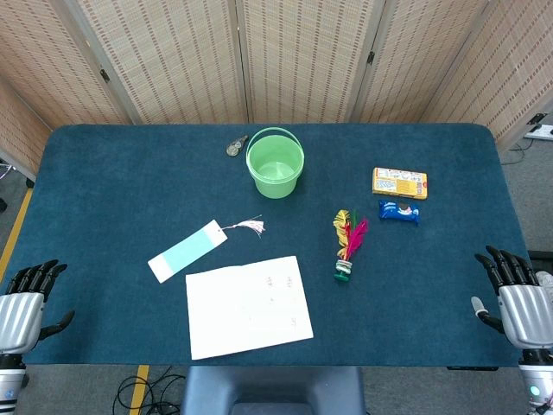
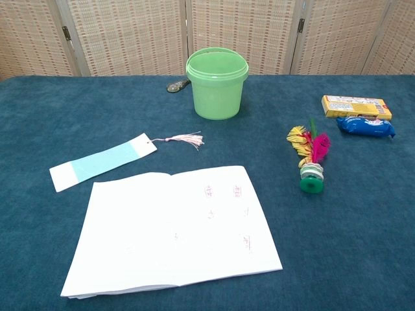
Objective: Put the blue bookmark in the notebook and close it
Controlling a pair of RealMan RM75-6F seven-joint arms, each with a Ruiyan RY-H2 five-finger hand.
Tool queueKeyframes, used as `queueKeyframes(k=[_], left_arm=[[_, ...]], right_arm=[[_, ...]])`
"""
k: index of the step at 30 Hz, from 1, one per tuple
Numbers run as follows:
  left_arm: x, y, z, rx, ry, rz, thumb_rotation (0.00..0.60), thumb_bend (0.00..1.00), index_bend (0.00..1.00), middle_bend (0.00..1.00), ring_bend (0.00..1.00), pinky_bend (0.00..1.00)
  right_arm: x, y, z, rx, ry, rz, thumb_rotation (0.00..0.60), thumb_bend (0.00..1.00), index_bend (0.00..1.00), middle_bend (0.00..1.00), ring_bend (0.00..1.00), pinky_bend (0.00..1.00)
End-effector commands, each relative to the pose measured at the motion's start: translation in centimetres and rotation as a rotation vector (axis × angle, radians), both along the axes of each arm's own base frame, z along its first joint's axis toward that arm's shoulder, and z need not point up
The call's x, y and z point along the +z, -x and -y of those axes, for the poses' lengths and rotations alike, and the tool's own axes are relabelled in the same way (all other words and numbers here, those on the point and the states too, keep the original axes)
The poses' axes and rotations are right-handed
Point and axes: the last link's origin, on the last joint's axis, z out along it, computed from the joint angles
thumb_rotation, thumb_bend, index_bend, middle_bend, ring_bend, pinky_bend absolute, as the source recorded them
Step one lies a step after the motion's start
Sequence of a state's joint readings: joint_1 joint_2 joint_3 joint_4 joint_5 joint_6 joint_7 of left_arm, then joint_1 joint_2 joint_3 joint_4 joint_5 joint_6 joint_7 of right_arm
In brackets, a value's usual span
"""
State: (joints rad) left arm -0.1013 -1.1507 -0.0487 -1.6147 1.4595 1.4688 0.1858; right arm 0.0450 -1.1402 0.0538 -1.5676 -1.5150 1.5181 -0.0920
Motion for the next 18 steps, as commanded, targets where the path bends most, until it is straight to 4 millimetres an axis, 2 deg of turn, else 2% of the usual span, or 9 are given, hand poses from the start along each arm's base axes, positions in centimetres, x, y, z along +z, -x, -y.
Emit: queueKeyframes(k=[1,11,18], left_arm=[[-0.1,-0.1,-0.1,-0.001,-0.001,0.001,0.600,0.25,0.19,0.16,0.16,0.17],[-0.1,-0.4,-0.3,-0.020,-0.008,0.015,0.600,0.25,0.19,0.16,0.16,0.17],[-0.2,-1.2,-1.2,-0.067,0.013,0.016,0.600,0.24,0.19,0.16,0.16,0.17]], right_arm=[[0.0,0.0,0.0,-0.001,0.001,0.000,0.600,0.25,0.16,0.09,0.09,0.14],[0.3,-0.1,-0.1,0.009,0.019,-0.005,0.600,0.25,0.16,0.09,0.09,0.14],[0.9,-0.3,-0.4,0.020,0.037,-0.011,0.600,0.25,0.16,0.09,0.09,0.14]])
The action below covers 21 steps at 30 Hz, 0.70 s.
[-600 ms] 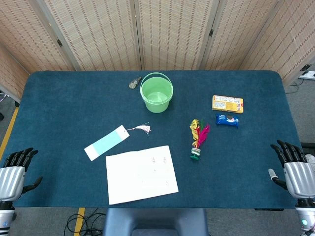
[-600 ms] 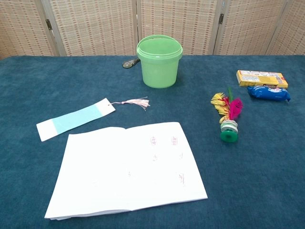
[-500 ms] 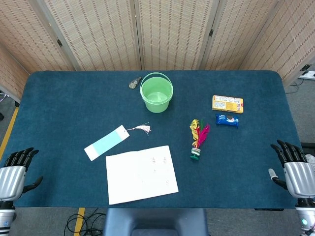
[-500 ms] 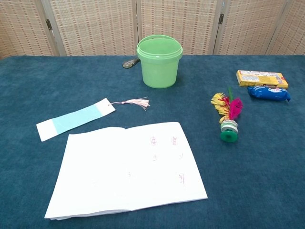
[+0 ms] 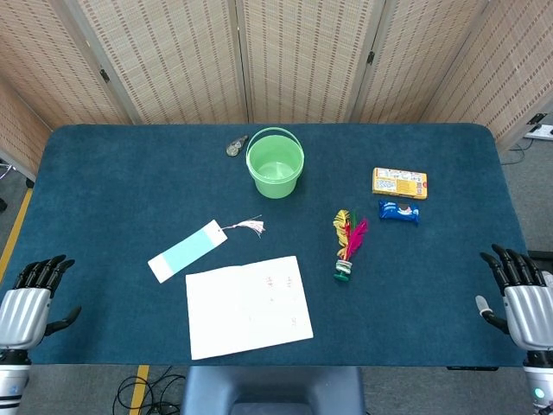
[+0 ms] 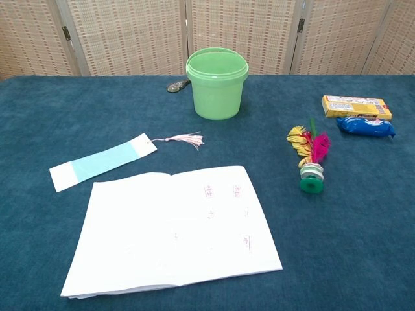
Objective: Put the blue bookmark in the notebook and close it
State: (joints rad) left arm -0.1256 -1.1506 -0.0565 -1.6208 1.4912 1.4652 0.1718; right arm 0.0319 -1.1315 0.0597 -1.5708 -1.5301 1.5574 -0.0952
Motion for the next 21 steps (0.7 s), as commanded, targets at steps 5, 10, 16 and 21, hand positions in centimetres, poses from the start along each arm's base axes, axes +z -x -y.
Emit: queueKeyframes(k=[5,10,16,21], left_arm=[[-0.4,-1.3,-1.8,-0.076,0.046,-0.009,0.600,0.24,0.20,0.16,0.16,0.17],[-1.2,-2.8,-3.8,-0.146,0.093,-0.010,0.600,0.24,0.20,0.16,0.16,0.17],[-3.6,-4.5,-6.6,-0.200,0.172,0.002,0.600,0.25,0.20,0.16,0.16,0.17],[-6.2,-5.6,-8.9,-0.205,0.264,-0.008,0.600,0.25,0.20,0.16,0.16,0.17]], right_arm=[[0.5,-0.1,-0.1,0.006,0.011,-0.008,0.600,0.25,0.16,0.09,0.09,0.14],[0.7,-0.3,-0.1,0.015,0.012,-0.013,0.600,0.25,0.16,0.09,0.09,0.14],[0.8,-0.5,-0.2,0.023,0.012,-0.012,0.600,0.25,0.16,0.09,0.09,0.14],[0.9,-0.7,-0.4,0.030,0.009,-0.016,0.600,0.26,0.16,0.09,0.09,0.14]])
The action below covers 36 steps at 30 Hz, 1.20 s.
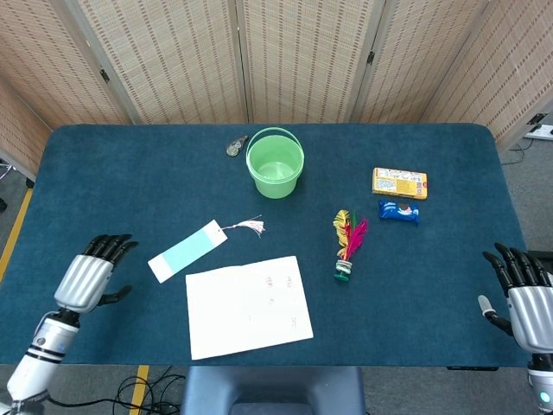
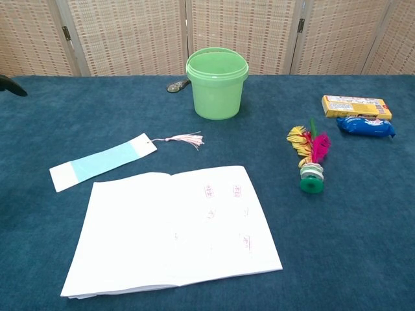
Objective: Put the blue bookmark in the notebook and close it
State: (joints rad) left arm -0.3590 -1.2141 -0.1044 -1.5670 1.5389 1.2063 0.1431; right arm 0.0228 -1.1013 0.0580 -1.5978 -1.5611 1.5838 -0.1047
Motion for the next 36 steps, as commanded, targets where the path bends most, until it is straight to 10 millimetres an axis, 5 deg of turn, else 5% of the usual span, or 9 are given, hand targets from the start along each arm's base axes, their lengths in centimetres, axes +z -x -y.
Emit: queueKeyframes(k=[1,14,36], left_arm=[[-2.1,-1.0,-1.9,-0.013,0.057,-0.017,0.600,0.25,0.20,0.16,0.16,0.17],[-6.8,-1.7,-5.4,0.013,0.114,-0.048,0.600,0.25,0.18,0.16,0.16,0.17],[-10.7,-0.6,-5.9,0.045,0.151,-0.111,0.600,0.25,0.17,0.16,0.16,0.17]], right_arm=[[0.1,-0.1,-0.1,0.000,0.002,-0.001,0.600,0.26,0.16,0.09,0.09,0.14],[0.3,-0.2,-0.2,0.000,0.004,-0.004,0.600,0.26,0.16,0.09,0.09,0.14],[0.1,0.0,0.0,-0.010,-0.003,0.002,0.600,0.26,0.16,0.09,0.09,0.14]])
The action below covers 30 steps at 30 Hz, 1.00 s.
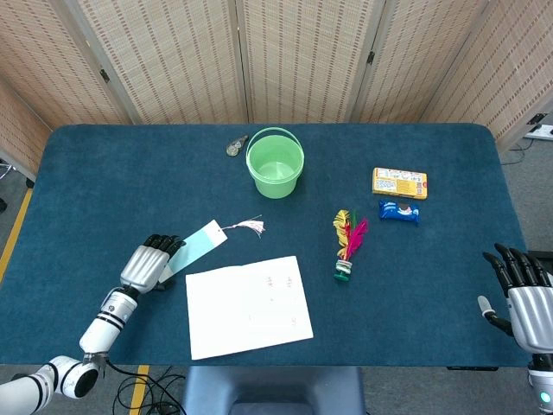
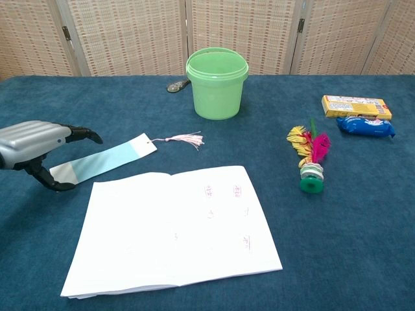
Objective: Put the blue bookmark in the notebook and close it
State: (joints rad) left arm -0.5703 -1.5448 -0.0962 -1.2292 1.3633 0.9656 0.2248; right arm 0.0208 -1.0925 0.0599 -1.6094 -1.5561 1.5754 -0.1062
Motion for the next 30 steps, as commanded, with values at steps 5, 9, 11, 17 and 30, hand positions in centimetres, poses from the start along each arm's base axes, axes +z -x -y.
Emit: queueKeyframes(k=[5,9,11,17,30], left_arm=[[-0.4,0.3,-0.2,0.006,-0.001,-0.011,0.600,0.25,0.17,0.16,0.16,0.17],[-0.5,0.5,-0.4,0.010,-0.005,-0.025,0.600,0.25,0.17,0.16,0.16,0.17],[-0.6,0.6,-0.6,0.017,-0.006,-0.031,0.600,0.25,0.17,0.16,0.16,0.17],[-0.5,1.0,-1.0,0.017,-0.021,-0.060,0.600,0.25,0.18,0.16,0.16,0.17],[0.4,2.1,-4.0,0.035,-0.097,-0.145,0.600,0.25,0.18,0.16,0.16,0.17]], right_arm=[[0.1,0.1,-0.1,-0.003,0.005,0.002,0.600,0.26,0.16,0.09,0.09,0.14],[0.2,0.2,-0.2,-0.004,0.008,0.003,0.600,0.26,0.16,0.09,0.09,0.14],[0.3,0.2,-0.3,-0.005,0.010,0.003,0.600,0.26,0.16,0.09,0.09,0.14],[0.4,0.2,-0.3,-0.006,0.018,0.002,0.600,0.26,0.16,0.09,0.09,0.14],[0.6,0.3,-0.6,-0.011,0.028,-0.003,0.600,0.26,0.16,0.09,0.09,0.14]])
